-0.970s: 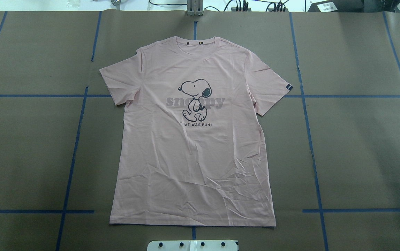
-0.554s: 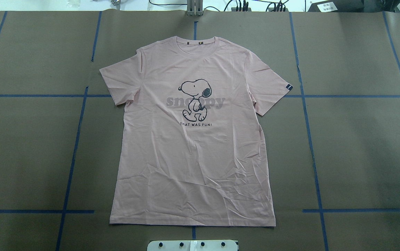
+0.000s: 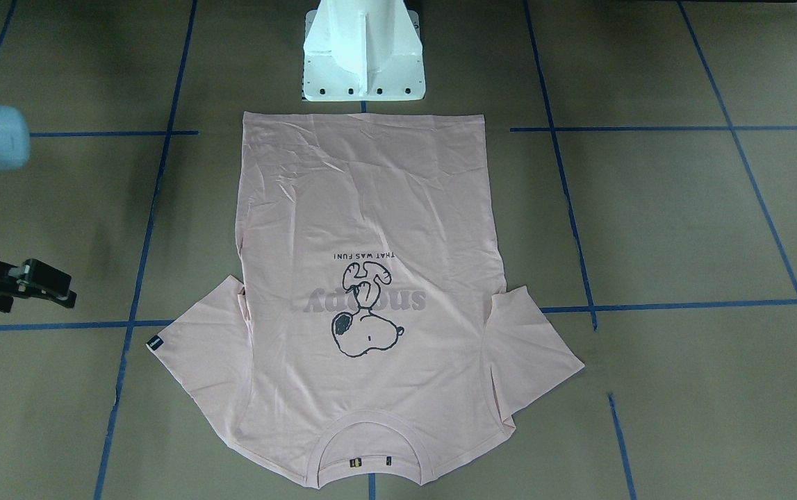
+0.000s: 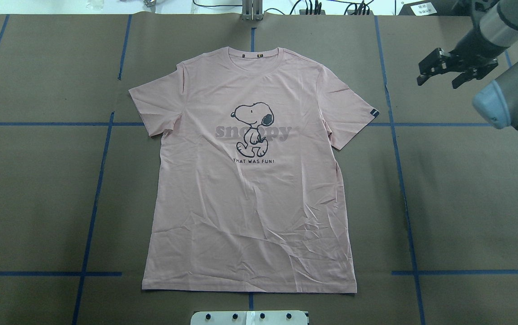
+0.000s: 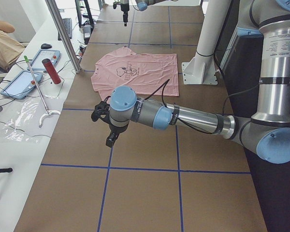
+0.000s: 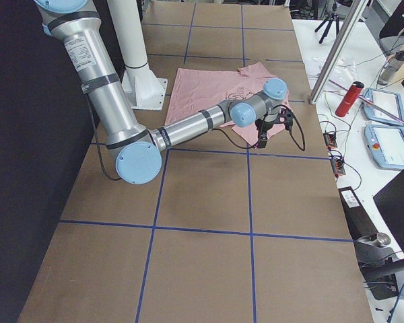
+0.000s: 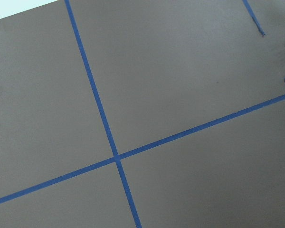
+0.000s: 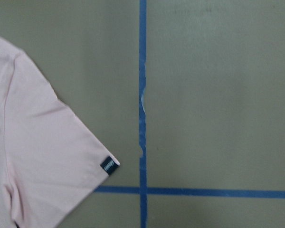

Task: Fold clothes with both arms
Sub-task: 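Move the right gripper over the sleeve nearest it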

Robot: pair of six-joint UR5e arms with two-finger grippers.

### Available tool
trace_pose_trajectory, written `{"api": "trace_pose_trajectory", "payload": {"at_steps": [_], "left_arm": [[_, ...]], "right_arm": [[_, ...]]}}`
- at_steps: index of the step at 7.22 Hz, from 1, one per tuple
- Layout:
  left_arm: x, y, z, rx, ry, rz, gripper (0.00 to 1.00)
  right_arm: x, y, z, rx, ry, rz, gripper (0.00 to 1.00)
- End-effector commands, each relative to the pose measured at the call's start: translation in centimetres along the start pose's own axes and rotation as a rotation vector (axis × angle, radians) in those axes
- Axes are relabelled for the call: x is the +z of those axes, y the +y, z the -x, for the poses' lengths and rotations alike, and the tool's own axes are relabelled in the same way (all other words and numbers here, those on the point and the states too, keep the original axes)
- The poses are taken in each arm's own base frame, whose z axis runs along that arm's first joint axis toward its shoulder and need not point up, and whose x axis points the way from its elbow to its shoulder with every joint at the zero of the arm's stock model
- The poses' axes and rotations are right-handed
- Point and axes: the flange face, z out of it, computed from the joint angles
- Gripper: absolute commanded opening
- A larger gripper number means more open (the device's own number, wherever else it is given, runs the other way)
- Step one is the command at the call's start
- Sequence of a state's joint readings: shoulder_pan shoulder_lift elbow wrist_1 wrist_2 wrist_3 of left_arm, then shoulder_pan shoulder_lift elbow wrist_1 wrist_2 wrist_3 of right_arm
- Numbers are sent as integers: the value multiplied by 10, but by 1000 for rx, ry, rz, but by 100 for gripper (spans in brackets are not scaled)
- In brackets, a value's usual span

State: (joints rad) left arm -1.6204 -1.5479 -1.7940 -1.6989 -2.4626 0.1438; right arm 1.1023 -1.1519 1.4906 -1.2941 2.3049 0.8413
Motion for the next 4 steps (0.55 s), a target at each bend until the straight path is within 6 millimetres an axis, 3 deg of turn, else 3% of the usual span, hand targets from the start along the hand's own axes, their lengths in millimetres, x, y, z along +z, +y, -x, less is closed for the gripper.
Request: {"api": "trace_pose_trajectory", "payload": {"at_steps": [1, 4], "left_arm": [[-4, -1, -5, -1, 10, -12, 100], [-5, -2, -9, -6, 31, -17, 100]], "right_arm": [[87, 8, 51, 174, -25, -141, 88], [127, 30, 62, 178, 25, -144, 80]]}}
